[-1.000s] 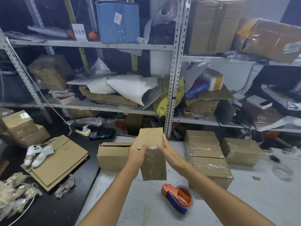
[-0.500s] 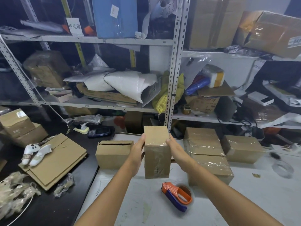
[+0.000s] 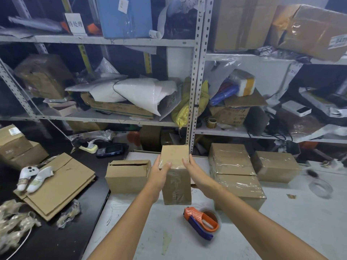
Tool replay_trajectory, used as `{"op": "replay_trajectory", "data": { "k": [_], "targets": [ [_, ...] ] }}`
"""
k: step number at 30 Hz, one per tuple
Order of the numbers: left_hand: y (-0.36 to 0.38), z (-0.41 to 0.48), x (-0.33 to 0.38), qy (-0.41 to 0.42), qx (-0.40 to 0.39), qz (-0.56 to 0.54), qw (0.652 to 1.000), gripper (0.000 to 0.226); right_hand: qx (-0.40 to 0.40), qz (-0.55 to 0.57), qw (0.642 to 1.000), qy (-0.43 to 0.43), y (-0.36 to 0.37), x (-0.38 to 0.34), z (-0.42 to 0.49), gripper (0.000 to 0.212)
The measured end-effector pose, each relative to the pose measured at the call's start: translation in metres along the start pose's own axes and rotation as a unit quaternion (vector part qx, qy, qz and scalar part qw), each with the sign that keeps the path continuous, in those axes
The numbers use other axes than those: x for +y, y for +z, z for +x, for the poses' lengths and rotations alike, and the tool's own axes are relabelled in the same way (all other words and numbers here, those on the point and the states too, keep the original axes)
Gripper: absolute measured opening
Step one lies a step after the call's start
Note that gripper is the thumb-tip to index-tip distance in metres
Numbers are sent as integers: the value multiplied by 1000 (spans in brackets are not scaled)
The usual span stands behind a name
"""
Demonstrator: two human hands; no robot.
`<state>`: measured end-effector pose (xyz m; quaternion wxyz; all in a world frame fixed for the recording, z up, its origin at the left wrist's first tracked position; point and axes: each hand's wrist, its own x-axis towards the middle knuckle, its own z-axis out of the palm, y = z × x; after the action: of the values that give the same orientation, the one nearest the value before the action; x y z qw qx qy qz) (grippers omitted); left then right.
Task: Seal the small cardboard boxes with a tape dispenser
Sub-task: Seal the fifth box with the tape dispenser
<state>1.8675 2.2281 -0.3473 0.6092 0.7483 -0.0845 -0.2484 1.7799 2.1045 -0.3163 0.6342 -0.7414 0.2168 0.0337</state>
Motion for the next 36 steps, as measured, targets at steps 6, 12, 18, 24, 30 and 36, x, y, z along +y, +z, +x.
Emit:
{"op": "replay_trajectory", "data": {
  "k": [6, 12, 18, 24, 30, 36],
  "targets": [
    [9, 2, -4, -9, -9, 9, 1000, 50, 16, 14, 1000, -23, -4, 13, -1, 56],
    [16, 1, -2, 6, -18, 23, 1000, 65, 13, -4, 999, -32, -9, 11, -8, 60],
    [25, 2, -2, 3, -72, 33, 997, 54, 54, 11, 998, -9, -15, 28, -6, 52],
    [19, -3, 3, 34, -130, 74, 988, 84, 97, 89, 988, 79, -35, 25, -8, 40],
    [12, -3, 0, 56, -122, 116, 984, 64, 110, -44, 991, 58, -34, 30, -2, 64],
    [9, -2, -1, 60, -154, 144, 976, 61, 34, -223, 969, -101, -33, 34, 9, 53]
  ]
}}
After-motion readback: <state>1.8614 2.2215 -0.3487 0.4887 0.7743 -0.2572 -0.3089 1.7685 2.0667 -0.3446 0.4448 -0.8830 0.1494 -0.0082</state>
